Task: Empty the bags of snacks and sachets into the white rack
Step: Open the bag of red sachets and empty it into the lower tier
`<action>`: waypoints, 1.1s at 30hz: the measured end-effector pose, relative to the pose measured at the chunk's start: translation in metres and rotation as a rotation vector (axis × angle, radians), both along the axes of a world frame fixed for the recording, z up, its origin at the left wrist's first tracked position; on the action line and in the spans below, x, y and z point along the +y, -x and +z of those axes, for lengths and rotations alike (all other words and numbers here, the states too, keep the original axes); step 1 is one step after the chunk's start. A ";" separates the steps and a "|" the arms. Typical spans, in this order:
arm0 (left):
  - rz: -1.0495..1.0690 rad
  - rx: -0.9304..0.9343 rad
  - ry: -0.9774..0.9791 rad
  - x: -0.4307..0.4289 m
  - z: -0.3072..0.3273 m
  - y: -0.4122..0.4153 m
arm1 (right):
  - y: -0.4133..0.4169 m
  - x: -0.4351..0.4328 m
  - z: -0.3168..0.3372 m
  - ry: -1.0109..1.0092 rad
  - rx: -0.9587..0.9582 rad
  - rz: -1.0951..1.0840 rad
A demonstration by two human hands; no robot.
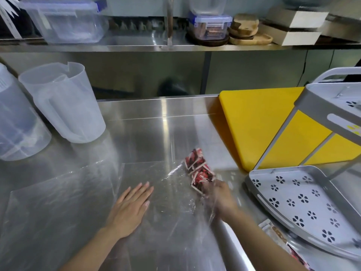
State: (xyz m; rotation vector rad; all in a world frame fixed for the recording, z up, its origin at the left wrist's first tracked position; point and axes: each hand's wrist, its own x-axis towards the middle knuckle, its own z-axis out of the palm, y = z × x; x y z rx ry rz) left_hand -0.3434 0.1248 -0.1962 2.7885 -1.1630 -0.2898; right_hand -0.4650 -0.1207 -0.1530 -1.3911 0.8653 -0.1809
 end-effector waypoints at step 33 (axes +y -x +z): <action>-0.099 0.327 -0.114 -0.041 0.028 0.049 | 0.039 0.002 -0.003 1.075 0.311 1.302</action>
